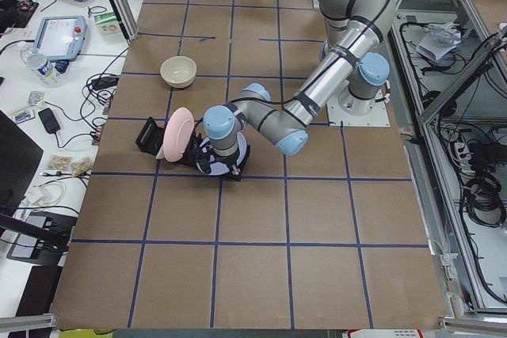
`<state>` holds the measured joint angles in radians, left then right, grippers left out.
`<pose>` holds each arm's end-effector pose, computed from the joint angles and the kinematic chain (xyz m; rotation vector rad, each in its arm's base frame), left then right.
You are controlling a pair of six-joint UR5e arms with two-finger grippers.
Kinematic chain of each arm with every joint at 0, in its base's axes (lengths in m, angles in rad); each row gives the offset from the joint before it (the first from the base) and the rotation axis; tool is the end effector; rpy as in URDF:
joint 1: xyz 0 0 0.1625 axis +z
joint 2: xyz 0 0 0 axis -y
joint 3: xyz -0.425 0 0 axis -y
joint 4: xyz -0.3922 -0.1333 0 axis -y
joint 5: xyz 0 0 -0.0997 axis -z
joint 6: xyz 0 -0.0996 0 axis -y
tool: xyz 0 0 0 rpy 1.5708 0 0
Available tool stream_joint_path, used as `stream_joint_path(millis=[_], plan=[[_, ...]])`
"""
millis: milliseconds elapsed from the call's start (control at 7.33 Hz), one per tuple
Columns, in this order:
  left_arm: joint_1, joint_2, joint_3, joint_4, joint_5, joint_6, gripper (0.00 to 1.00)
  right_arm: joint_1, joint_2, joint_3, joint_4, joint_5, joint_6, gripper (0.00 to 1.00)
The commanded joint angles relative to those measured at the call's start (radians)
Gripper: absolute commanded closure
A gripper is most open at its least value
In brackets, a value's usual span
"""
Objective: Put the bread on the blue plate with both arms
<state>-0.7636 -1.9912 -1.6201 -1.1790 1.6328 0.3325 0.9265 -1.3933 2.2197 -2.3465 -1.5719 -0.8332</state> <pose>0.3562 -0.5170 0.2661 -0.7317 3.0408 0.1550 -0.1550 -0.4280 0.1878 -0.2931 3.0938 0.0594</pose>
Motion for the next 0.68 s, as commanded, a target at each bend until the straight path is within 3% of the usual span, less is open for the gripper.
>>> stream_joint_path(millis=[0,273,545], plan=[[-0.009,0.061,0.002,-0.117,0.021,-0.012,1.0,0.0,-0.009,-0.023,0.012,0.003,0.012,1.0],[-0.032,0.126,0.009,-0.229,0.067,-0.026,1.0,0.012,-0.091,-0.075,0.085,0.001,0.012,1.0],[-0.075,0.199,0.009,-0.315,0.023,-0.043,1.0,0.04,-0.137,-0.11,0.125,0.006,0.017,1.0]])
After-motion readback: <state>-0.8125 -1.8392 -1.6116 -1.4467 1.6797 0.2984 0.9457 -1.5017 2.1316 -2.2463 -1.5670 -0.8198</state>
